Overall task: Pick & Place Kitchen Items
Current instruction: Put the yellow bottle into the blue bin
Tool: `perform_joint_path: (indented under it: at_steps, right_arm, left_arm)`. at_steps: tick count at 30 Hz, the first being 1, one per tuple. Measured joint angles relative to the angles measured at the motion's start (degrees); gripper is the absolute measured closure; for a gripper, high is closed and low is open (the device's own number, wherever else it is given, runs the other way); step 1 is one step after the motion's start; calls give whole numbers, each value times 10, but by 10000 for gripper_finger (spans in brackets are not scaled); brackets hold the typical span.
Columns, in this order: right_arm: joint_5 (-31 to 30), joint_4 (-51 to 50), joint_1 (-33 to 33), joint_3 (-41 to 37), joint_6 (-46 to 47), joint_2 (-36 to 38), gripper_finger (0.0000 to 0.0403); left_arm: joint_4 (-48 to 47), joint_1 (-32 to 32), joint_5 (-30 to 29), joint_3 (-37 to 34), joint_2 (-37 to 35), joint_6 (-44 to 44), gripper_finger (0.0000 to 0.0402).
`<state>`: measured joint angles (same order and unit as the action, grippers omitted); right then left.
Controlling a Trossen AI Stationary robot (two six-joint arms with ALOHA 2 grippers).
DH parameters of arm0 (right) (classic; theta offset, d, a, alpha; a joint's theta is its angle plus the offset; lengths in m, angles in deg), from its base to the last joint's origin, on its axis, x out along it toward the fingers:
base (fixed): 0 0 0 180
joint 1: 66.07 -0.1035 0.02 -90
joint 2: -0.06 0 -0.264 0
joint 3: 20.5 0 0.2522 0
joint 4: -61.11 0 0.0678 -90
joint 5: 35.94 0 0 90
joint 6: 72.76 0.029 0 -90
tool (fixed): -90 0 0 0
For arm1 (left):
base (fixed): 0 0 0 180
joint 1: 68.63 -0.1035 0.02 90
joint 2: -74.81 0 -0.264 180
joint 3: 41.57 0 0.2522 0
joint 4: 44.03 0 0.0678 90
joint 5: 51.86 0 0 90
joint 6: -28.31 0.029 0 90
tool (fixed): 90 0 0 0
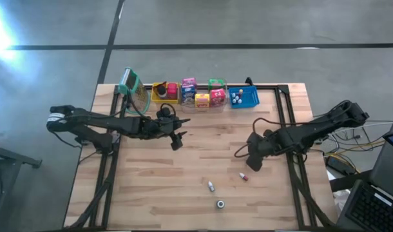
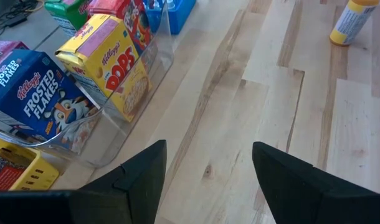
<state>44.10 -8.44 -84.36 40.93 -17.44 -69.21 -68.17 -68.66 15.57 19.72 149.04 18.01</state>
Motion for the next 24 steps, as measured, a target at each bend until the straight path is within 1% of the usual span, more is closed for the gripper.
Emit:
perform_joint_path:
  at_steps: [4,15,24]
  right_arm:
    - [0,2,2,-12,-1,0,207]
    - [0,27,2,-13,-15,0,231]
    - [2,28,2,-15,-14,0,225]
  left_arm:
    - [0,0,0,0,0,0,158]
    - [0,0,0,0,0,0,158]
    - [0,0,0,0,0,0,158]
